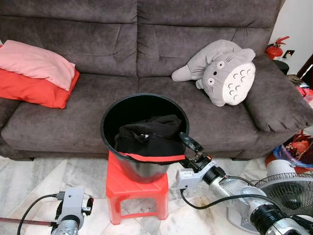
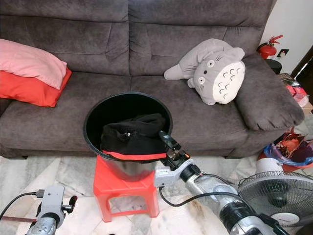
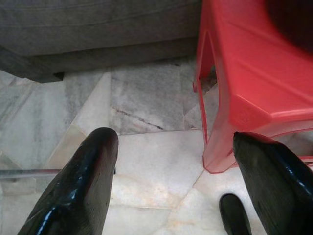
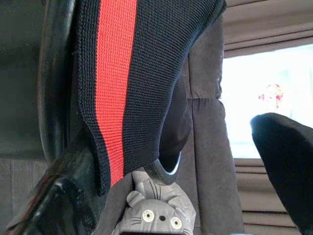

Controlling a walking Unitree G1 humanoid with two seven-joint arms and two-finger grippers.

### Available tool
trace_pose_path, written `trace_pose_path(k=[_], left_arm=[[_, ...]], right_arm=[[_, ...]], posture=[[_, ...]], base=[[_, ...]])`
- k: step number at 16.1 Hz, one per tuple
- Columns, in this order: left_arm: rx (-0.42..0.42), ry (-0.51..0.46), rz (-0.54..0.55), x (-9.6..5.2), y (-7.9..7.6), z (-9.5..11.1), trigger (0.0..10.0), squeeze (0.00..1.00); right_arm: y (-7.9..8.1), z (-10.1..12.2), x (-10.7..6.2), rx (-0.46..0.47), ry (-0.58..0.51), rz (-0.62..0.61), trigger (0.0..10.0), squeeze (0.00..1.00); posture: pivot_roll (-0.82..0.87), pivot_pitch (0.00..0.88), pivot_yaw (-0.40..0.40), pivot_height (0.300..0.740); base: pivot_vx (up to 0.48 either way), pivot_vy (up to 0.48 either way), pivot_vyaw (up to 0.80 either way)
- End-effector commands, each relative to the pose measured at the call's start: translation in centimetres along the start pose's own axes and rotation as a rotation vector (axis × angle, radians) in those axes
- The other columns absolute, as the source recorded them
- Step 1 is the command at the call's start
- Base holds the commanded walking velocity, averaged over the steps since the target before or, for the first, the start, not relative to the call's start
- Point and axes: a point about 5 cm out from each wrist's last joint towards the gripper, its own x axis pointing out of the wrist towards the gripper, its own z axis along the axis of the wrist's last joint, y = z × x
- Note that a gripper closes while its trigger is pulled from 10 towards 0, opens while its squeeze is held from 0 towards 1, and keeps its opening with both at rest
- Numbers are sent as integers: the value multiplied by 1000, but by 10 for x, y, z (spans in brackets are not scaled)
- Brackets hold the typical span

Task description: Hang hanger

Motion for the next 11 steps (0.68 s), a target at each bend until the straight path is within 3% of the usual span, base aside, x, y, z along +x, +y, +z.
trace_pose_path(k=[1,5,11], left_arm=[[0,7,5,-2,2,-3,10000,0],[2,8,2,-2,2,-4,10000,0],[2,12,-13,-3,-1,-5,10000,0]], right_arm=[[-6,3,4,-3,-21,-35,10000,0],[-23,17,2,28,-89,-142,10000,0],[-28,18,-21,57,-27,-171,10000,0]], posture=[[-47,181,4,740],[-53,178,1,740],[-64,175,0,740]], base=[[0,0,0],[0,0,0],[0,0,0]])
